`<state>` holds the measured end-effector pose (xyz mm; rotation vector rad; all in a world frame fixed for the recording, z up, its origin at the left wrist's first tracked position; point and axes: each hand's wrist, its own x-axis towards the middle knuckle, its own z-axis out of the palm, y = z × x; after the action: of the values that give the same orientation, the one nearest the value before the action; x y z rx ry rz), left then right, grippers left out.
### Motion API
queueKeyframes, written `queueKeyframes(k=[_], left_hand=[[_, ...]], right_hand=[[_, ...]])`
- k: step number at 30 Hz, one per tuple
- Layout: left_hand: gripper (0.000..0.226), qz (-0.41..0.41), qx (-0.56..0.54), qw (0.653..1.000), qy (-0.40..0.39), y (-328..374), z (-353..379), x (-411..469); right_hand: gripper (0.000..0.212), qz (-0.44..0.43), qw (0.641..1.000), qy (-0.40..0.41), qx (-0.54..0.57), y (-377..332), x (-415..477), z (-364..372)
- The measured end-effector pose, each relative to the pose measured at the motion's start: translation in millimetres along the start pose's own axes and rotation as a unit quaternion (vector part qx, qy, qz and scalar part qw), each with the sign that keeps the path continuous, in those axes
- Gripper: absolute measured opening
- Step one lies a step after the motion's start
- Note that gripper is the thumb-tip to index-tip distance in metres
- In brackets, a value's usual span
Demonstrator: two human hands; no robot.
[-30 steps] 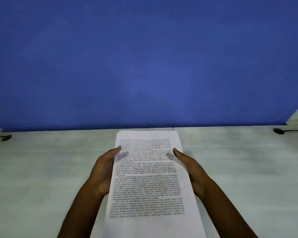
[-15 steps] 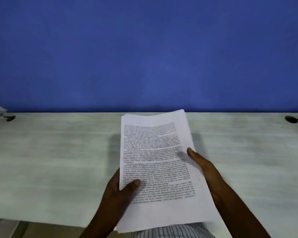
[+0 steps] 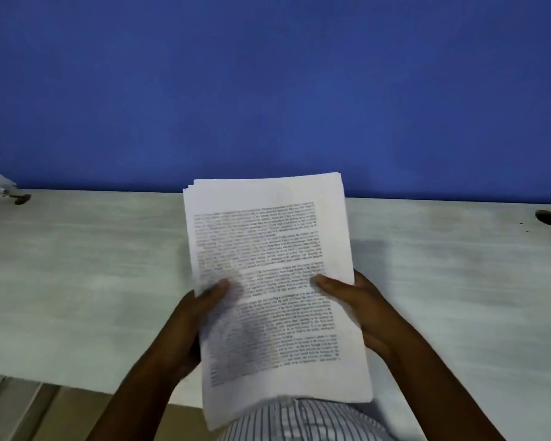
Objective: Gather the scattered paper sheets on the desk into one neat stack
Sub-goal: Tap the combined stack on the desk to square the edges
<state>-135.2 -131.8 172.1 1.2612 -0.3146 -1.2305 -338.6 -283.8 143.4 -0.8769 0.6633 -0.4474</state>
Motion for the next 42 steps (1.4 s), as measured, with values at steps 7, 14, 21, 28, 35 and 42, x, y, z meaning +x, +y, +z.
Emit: queueKeyframes(k=[7,14,21,28,35,42], left_hand=[[0.037,-0.052,-0.057,0.996,0.037,38,11,45],[0.042,-0.076,-0.01,0.997,0.024,-4,18,33],[0.041,0.028,0.057,0.998,0.029,-5,9,33],[0.033,0.08,0.167,0.981,0.062,24,-3,54],[0.029,0.104,0.211,0.964,0.122,37,-32,70],[0.034,0.141,0.147,0.97,0.137,38,-73,79]], right_hand=[[0.039,0.053,0.998,-0.042,-0.006,6,15,-4],[0.039,0.078,0.996,-0.033,0.04,0,27,-35],[0.038,0.07,0.995,-0.054,-0.04,-6,40,-31],[0.045,-0.018,0.995,0.043,-0.086,1,56,-3],[0.037,-0.068,0.982,0.114,-0.134,12,67,49],[0.025,-0.143,0.952,0.204,-0.179,31,80,84]])
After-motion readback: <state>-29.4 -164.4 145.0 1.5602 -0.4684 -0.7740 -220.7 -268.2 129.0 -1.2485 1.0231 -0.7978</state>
